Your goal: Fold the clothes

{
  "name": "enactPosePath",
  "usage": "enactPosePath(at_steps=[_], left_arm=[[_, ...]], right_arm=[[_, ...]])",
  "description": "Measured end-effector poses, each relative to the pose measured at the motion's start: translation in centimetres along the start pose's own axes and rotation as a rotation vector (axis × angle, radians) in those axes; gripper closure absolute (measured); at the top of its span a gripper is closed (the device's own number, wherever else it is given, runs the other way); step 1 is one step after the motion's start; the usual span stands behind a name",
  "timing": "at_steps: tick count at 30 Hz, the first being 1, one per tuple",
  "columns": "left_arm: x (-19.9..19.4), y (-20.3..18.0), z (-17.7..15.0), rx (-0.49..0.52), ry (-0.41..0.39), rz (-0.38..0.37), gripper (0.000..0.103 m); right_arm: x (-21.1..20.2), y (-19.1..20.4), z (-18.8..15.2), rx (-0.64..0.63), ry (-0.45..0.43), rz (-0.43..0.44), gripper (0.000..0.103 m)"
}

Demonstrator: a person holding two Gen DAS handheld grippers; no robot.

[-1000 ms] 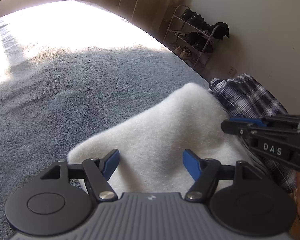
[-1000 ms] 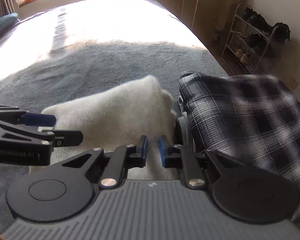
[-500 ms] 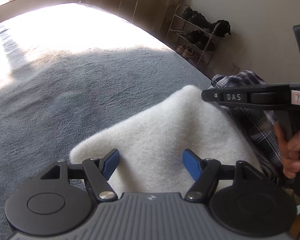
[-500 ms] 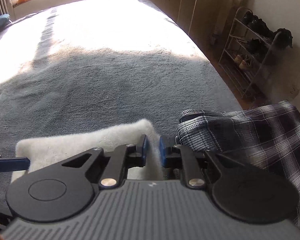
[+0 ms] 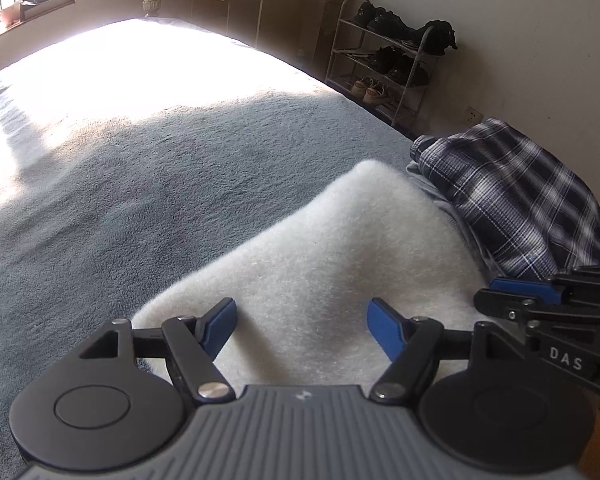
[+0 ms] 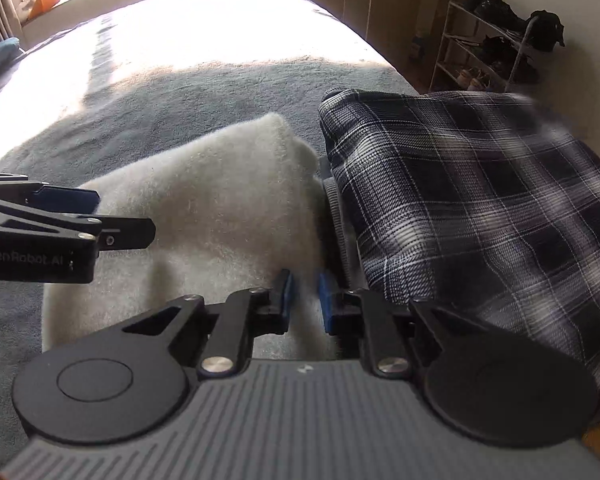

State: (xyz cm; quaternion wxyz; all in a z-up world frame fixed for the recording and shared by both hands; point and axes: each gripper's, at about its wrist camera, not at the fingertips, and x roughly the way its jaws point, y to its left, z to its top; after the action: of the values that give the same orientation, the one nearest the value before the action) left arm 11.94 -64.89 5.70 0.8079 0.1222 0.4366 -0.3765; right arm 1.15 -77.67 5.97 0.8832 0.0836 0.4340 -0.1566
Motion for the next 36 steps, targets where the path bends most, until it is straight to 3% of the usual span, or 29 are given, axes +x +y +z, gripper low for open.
enactPosePath(at_steps=[5, 10, 14, 20, 23, 26, 33, 36], left_arm=[[0.1, 0.1, -0.1, 0.002, 0.005, 0.004, 0.03], [0.1, -0.4, -0.3, 0.029, 0.009, 0.022, 0.03], [0.1, -0.8, -0.2, 0.035, 0.019, 0.048, 0.03], [0.1, -1.2, 0.1, 0.016, 0.031, 0.076, 0.03], [0.1, -1.8, 0.1, 0.006, 0.035, 0.095, 0.03], [-0.1, -2.6, 0.2, 0.013, 0.036, 0.111, 0.03], [-1.2, -4.0, 0.2, 0.047, 0.035, 0.139, 0.03], [-1.9, -4.4, -0.1, 0.045, 0.046, 0.149, 0.03]], right_arm=[[-4.8, 0.0, -2.8, 0.003, -0.003, 0.078, 0.089], [-2.4, 0.9, -5.9, -0.035, 0.056, 0.079, 0.089], [-2.2, 0.2, -5.2, 0.056, 0.055, 0.096, 0.089], [-6.3, 1.9, -5.9, -0.002, 0.036, 0.161, 0.088], [-5.1, 3.8, -7.8, -0.101, 0.057, 0.133, 0.088], [-4.0, 4.0, -8.2, -0.113, 0.053, 0.12, 0.087], [-7.1, 4.7, -7.5, -0.123, 0.03, 0.124, 0.087], [-5.8, 4.8, -8.7, -0.109, 0.068, 0.103, 0.087]])
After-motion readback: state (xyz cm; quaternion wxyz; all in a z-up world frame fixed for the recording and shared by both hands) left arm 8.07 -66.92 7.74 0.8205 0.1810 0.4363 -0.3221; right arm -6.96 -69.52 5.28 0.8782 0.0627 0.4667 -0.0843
